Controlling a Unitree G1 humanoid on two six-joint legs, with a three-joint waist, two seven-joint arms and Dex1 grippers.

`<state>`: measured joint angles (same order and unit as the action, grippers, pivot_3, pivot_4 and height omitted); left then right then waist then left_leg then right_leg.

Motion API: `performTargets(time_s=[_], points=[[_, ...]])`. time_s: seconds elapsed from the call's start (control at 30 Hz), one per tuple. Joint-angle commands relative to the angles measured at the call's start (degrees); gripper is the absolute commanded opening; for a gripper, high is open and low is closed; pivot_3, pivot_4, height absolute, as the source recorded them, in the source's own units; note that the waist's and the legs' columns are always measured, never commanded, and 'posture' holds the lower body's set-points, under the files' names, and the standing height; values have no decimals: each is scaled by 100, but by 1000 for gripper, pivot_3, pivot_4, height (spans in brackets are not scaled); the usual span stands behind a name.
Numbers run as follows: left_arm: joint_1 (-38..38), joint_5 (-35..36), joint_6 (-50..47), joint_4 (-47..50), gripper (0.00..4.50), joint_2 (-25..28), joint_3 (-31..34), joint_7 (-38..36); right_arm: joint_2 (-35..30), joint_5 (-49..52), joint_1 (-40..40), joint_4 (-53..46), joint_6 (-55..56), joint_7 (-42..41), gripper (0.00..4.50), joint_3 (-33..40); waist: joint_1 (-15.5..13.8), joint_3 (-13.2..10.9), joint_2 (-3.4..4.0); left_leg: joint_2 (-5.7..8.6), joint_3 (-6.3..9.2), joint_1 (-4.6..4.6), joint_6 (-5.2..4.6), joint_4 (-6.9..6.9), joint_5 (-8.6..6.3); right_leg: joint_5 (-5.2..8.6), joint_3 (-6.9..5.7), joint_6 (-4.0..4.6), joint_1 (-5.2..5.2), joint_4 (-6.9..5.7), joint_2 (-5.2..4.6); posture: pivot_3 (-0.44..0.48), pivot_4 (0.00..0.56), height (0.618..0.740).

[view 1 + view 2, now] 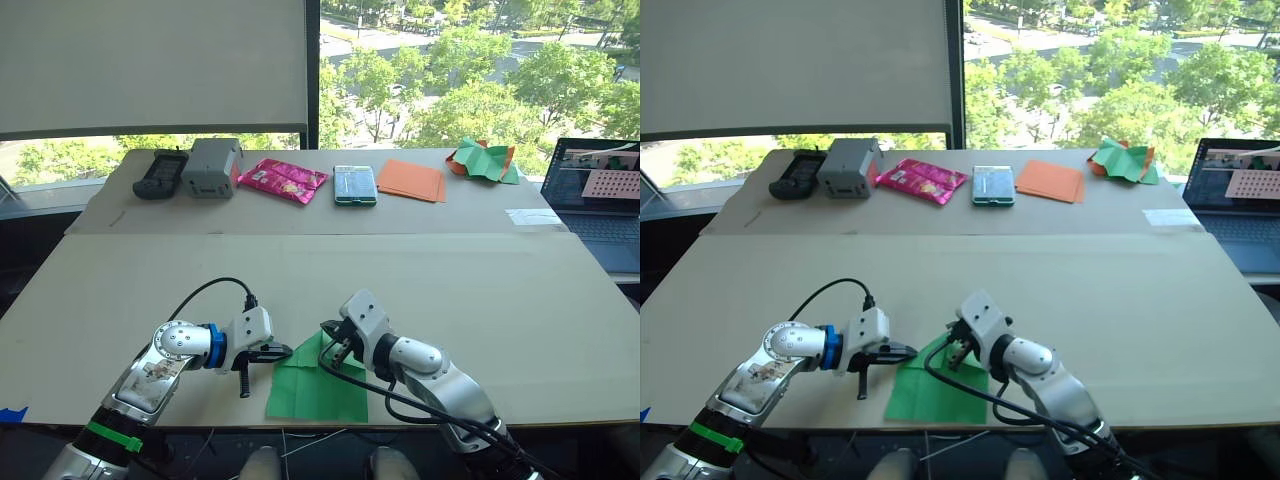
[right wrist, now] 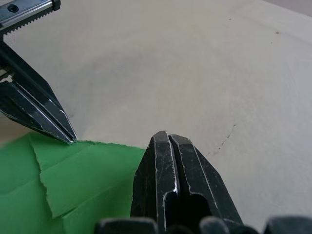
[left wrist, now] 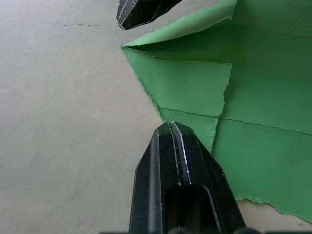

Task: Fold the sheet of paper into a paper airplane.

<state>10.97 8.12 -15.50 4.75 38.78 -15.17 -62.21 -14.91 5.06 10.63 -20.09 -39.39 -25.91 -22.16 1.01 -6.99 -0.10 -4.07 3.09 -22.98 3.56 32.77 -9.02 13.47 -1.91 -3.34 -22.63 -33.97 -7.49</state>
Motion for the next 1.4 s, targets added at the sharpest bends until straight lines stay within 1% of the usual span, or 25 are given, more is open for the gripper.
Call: performTargets(time_s=[0.03,0.23,0.43,0.6,0.77,0.97,1.1,1.23,1.4], points=[[-231,-227,-324,-295,17,53,-331,-30,1,-122,181,216,-25,5,0,-99,-3,0,0,0,0,-1,0,0,0,0,0,0,-1,1,0,0,150,706],[-215,-240,-312,-290,17,34,-357,-14,-14,-359,427,862,-393,-5,0,-369,-13,5,2,0,1,-2,0,0,0,0,-1,0,-10,0,0,0,150,706],[-241,-323,-222,-285,17,94,-385,0,-171,-429,480,908,-965,-105,0,-636,-19,19,11,0,-1,1,0,1,0,0,0,0,-9,-2,0,0,150,706],[-313,-296,-235,-202,17,132,-362,39,-252,-469,461,880,-1076,-178,0,-788,-19,32,5,0,-1,4,0,1,0,0,0,0,-7,-2,0,0,150,706],[-388,-281,-279,-65,17,166,-354,87,-358,-612,400,915,-897,-192,0,-972,-20,41,7,0,-2,5,0,0,0,0,1,0,-6,-2,0,0,150,706],[-538,-208,-362,198,17,309,-256,128,-289,-705,280,1145,-650,-116,0,-1017,-5,81,3,0,-1,13,6,0,-9,0,0,1,-3,-4,0,0,150,706],[-637,-174,-436,369,17,399,-186,184,-219,-782,85,1392,-149,-10,0,-978,23,84,0,-1,0,23,6,0,-19,2,1,2,-3,-3,0,0,150,706],[-746,-208,-448,525,17,483,-182,202,-171,-830,-91,1663,296,64,0,-946,57,80,-9,-3,1,52,22,0,-41,3,1,5,4,-4,0,0,150,706],[-733,-176,-498,531,17,462,-158,275,-326,-1135,-146,1841,610,-46,0,-1280,53,76,-16,-4,2,68,42,1,-56,9,1,11,9,-2,-5,0,150,706]])
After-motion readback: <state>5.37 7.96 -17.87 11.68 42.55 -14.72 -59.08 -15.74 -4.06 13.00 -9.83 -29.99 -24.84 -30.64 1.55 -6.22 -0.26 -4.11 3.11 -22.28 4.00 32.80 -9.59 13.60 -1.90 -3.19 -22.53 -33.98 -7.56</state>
